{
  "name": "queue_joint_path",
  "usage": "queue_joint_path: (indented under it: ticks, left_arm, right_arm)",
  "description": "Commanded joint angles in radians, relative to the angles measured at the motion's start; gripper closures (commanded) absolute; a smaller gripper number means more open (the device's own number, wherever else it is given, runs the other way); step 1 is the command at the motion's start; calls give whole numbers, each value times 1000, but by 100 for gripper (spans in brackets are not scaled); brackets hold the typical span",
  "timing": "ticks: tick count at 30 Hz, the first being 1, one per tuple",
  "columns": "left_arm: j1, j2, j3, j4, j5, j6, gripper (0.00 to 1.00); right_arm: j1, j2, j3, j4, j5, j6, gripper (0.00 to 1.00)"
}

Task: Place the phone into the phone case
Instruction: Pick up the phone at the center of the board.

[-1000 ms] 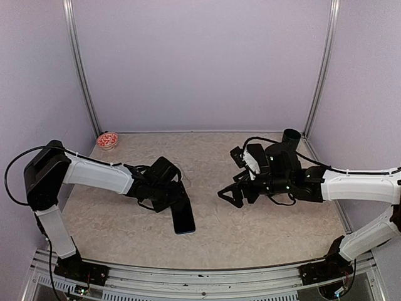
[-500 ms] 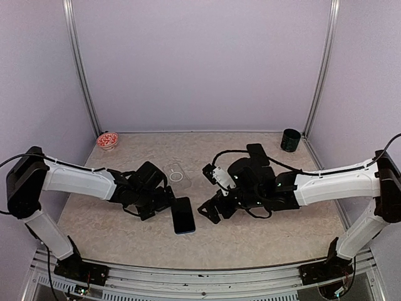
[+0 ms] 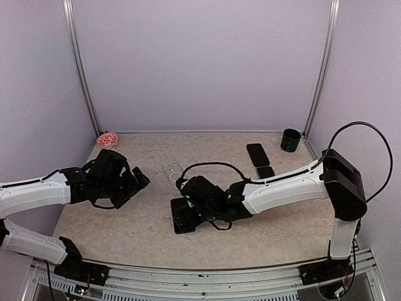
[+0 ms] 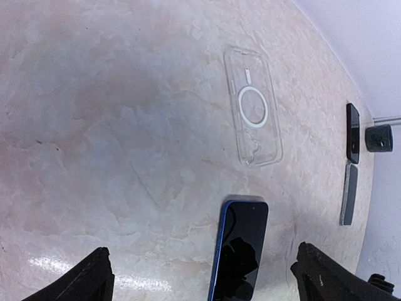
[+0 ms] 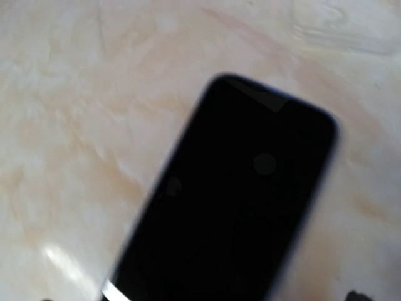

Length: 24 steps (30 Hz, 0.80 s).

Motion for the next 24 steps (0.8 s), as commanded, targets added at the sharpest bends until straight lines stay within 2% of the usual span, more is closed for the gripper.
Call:
queue_joint_path:
  ticks: [1, 20, 22, 24]
  left_arm:
    - [12, -85, -30, -26, -25, 23, 1]
    - [-2, -114, -55, 5, -58, 73, 1]
    - [-2, -118, -56, 7, -59, 76, 1]
    - [-2, -124, -57, 6, -62, 79, 1]
  right_arm:
    - [18, 81, 107, -60, 34, 58, 1]
    - [30, 285, 289, -209, 114, 169, 1]
    - [34, 299, 306, -225, 112, 168, 3]
    - [38, 307, 315, -239, 115, 166, 10]
